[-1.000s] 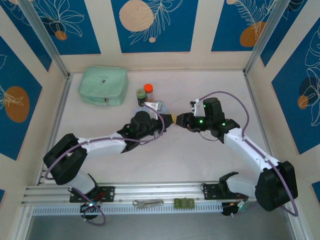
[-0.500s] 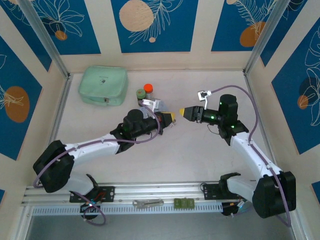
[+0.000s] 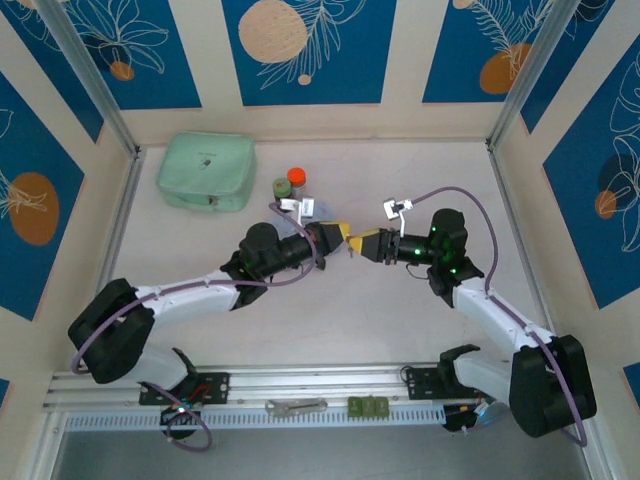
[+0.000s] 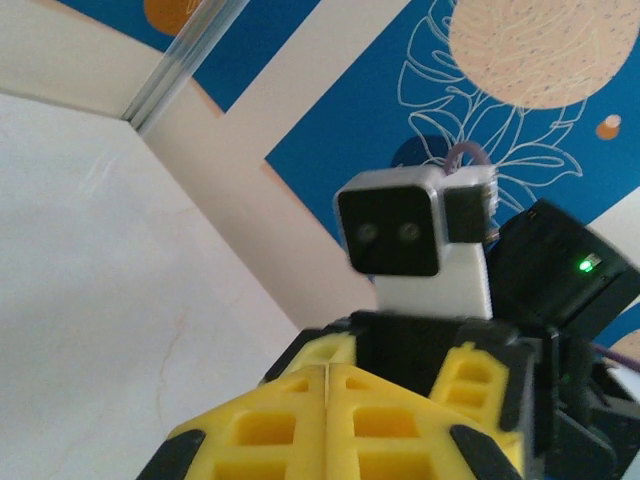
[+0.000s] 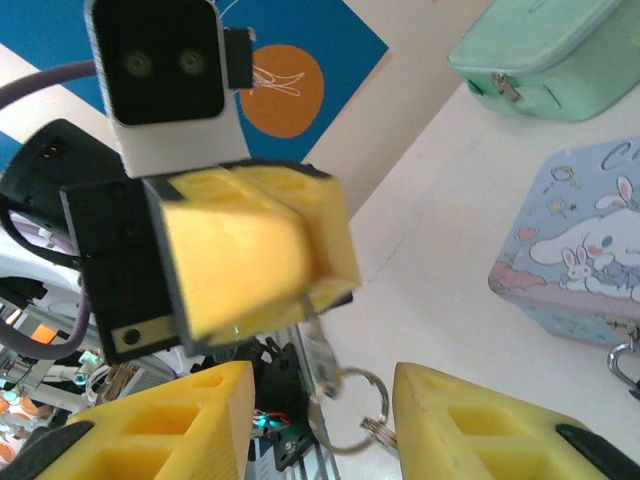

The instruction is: Unlock a padlock with a key

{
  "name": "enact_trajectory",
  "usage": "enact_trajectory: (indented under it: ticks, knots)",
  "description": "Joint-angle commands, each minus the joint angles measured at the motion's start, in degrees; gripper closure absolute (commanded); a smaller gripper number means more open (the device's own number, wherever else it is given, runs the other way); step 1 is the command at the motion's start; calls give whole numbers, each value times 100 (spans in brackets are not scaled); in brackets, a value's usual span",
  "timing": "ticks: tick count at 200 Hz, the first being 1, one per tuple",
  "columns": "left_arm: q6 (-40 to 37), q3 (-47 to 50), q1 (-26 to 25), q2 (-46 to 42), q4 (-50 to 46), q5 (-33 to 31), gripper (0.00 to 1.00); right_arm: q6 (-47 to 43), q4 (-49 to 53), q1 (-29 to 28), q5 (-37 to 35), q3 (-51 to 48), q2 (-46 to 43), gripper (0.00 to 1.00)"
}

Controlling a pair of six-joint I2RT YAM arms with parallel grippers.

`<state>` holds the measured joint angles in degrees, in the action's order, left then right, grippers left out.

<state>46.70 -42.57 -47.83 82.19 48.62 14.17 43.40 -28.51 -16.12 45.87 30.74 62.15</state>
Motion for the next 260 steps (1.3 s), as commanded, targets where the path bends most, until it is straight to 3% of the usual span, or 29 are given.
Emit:
enact_trajectory:
  ticks: [1, 113, 132, 141, 169, 176, 192, 205, 232, 260]
  knots:
    - [195, 47, 55, 76, 532, 156, 100, 185, -482, -56, -16, -49, -32, 59]
    - [744, 333, 41, 384, 1413, -332, 100, 693, -1249, -179, -95, -122, 401, 81]
    - [817, 435, 30, 383, 1504, -515, 100, 688, -1256, -172, -129, -124, 425, 89]
    - [870, 476, 33, 408, 1580, -568, 100, 688, -1245, -159, -163, -117, 429, 100]
    - [1041, 514, 27, 515, 1804, -545, 100, 676, -1171, -105, -283, -128, 423, 100]
    - [1047, 504, 28, 522, 1772, -517, 85, 641, -1067, -70, -297, -107, 416, 100]
    - [994, 527, 27, 488, 1598, -528, 37, 546, -769, 36, -289, -59, 381, 100]
    - [823, 597, 33, 336, 1263, -666, 15, 396, -343, 140, -271, 23, 336, 100]
    - [28, 744, 54, -420, -357, -1326, 12, -407, 1332, 316, -565, 320, 56, 100]
    - [-393, 684, 55, -1060, -2483, -2185, 22, -1079, 2685, 425, -1027, 560, -141, 100]
